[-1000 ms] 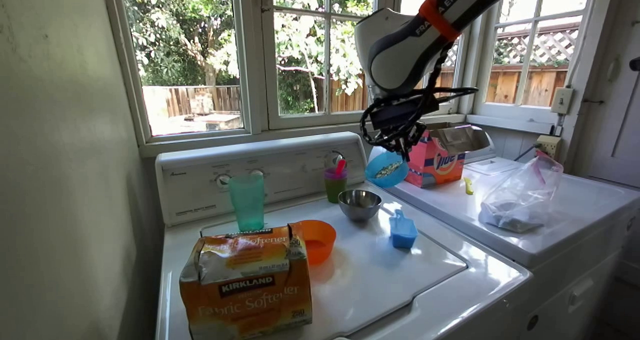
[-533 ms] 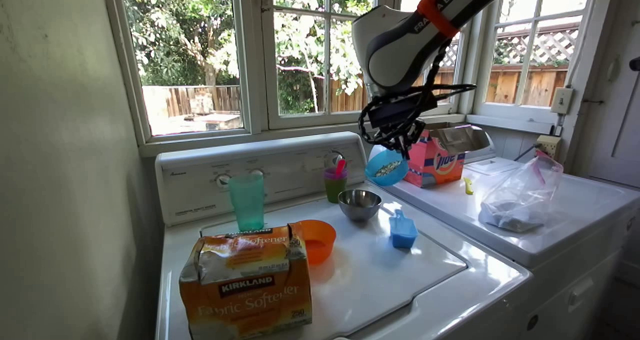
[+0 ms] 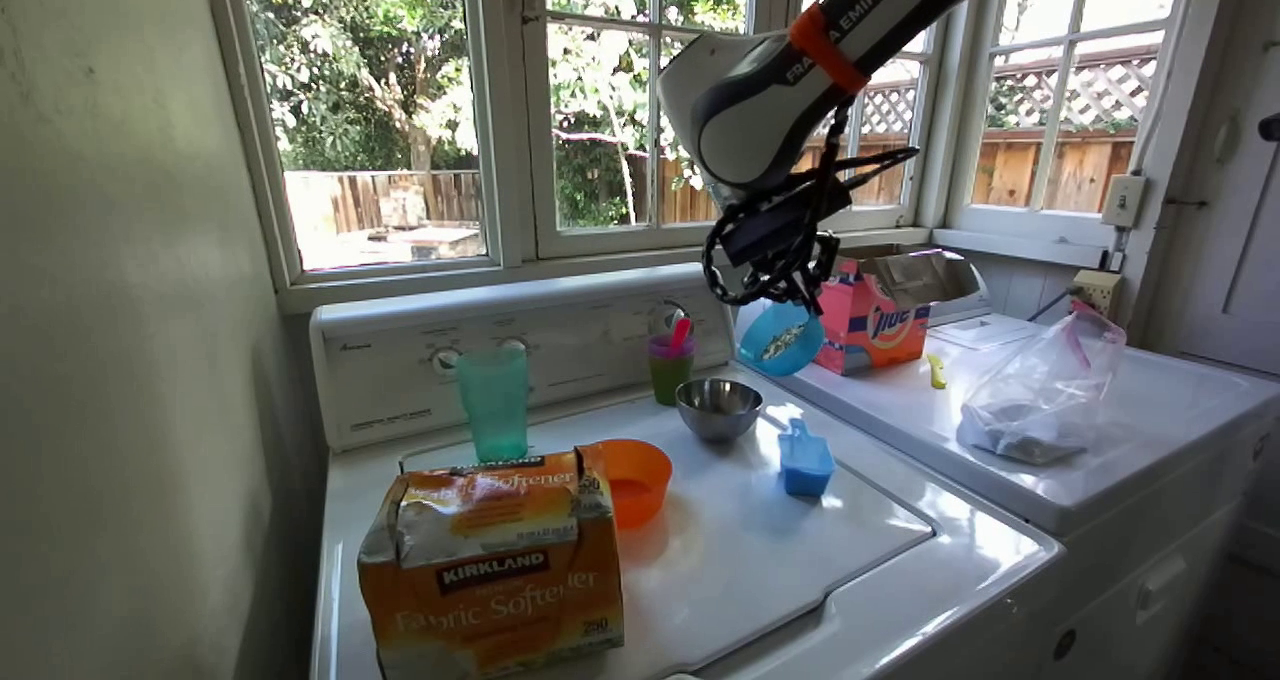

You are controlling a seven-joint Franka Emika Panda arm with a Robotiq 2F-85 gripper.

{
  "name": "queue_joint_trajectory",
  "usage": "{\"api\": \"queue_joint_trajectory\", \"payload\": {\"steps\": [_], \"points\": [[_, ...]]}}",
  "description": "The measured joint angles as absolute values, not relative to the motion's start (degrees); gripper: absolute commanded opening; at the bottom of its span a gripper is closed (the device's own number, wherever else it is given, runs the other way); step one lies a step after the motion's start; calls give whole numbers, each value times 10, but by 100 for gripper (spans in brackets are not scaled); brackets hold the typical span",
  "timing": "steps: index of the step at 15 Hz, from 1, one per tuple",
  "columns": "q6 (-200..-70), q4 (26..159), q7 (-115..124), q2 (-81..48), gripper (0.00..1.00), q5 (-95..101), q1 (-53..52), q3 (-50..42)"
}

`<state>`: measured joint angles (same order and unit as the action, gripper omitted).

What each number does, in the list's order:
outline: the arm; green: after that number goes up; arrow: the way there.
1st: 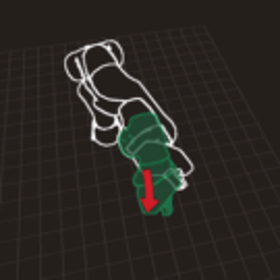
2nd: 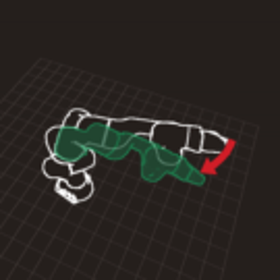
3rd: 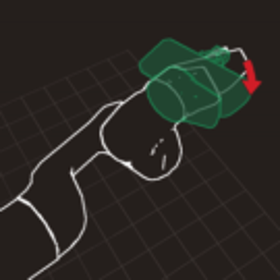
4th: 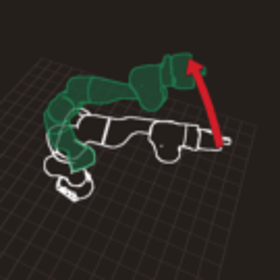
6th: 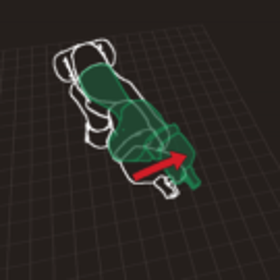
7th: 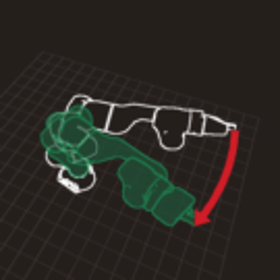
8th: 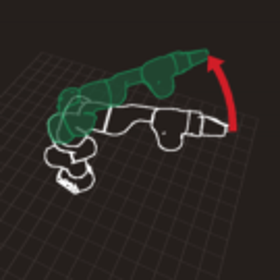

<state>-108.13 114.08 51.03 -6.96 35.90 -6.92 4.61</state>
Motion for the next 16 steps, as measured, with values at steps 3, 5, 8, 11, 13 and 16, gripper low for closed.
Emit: {"api": "queue_joint_trajectory", "payload": {"steps": [3, 5, 8, 11, 13, 16], "points": [[-1039, 1108, 509, -100, 1, 387, -84, 48], [-1016, 1086, 502, -121, 1, 405, -94, 48], [-997, 1060, 487, -149, 1, 428, -106, 49], [-988, 1036, 469, -171, 1, 446, -114, 49], [-978, 1021, 452, -185, 1, 454, -119, 49], [-962, 999, 424, -203, 1, 462, -126, 49]]}}
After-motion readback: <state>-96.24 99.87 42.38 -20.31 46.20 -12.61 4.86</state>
